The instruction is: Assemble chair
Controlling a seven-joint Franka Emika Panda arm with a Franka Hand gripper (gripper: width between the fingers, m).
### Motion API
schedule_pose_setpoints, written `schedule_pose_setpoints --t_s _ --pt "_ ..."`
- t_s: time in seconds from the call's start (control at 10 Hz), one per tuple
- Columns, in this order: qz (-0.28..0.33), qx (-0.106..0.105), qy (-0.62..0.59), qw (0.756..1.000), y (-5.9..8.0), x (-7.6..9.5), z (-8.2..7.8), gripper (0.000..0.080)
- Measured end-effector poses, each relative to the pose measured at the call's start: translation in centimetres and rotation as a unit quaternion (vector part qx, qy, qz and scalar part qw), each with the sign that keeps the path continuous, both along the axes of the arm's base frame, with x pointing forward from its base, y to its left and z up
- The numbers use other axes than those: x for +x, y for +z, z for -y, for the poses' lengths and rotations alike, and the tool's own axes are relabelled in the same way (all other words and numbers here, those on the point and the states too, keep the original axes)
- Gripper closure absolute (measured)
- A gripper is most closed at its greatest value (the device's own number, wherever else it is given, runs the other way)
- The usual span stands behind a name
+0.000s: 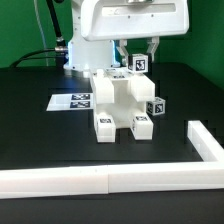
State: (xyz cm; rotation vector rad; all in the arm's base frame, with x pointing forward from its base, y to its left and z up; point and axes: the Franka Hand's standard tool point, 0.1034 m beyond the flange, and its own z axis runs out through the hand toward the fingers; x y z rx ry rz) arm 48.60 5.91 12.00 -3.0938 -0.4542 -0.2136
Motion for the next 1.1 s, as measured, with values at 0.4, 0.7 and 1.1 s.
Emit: schedule_pose_setpoints --t_s 0.4,0.7,1.1 --pt "0.000 0.000 0.000 1.000 0.01 0.00 0.00 0.0509" --pt "0.000 0.002 -0.013 1.000 0.01 0.00 0.00 0.0509" --pt "-0.003 0.013 -0.091 0.996 0.00 -0.01 -0.01 0.0509"
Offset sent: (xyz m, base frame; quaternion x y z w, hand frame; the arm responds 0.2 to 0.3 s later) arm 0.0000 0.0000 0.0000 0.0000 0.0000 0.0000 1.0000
